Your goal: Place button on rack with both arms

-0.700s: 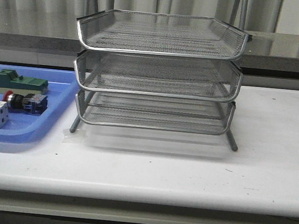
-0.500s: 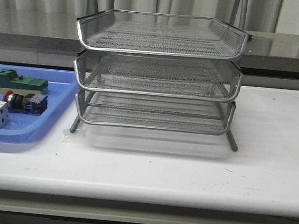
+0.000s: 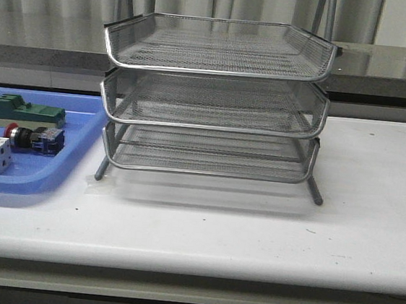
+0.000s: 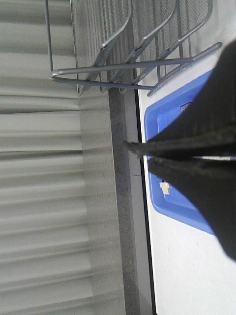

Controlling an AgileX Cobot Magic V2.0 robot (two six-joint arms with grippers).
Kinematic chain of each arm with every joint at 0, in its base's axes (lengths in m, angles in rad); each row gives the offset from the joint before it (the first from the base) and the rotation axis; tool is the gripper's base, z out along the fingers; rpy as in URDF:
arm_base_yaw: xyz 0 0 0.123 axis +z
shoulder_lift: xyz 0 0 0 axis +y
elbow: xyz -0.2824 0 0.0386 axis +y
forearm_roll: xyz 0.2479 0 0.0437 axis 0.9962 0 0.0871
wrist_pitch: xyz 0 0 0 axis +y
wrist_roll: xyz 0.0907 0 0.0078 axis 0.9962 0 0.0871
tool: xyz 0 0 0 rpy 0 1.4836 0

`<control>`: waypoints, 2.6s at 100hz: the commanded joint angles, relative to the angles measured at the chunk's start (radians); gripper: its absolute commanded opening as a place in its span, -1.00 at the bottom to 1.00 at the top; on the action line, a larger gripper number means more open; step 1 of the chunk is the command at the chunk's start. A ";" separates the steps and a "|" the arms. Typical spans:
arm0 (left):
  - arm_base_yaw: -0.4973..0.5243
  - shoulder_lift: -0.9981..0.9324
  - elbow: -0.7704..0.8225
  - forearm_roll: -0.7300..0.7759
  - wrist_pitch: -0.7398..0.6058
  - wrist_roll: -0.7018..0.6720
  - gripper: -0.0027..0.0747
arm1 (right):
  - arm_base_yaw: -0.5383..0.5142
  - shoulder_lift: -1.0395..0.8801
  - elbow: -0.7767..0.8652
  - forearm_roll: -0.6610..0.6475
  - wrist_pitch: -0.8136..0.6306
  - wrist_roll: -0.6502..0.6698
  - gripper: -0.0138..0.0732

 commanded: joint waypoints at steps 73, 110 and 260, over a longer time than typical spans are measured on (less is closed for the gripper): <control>0.001 -0.032 0.033 -0.001 -0.079 -0.006 -0.98 | -0.007 0.272 -0.429 0.212 0.170 0.002 -0.82; 0.001 -0.032 0.033 -0.001 -0.079 -0.006 -0.98 | -0.007 0.651 -0.687 0.305 0.328 0.002 -0.82; 0.001 -0.032 0.033 -0.001 -0.079 -0.006 -0.98 | 0.128 1.467 -0.845 1.042 0.065 -0.214 0.10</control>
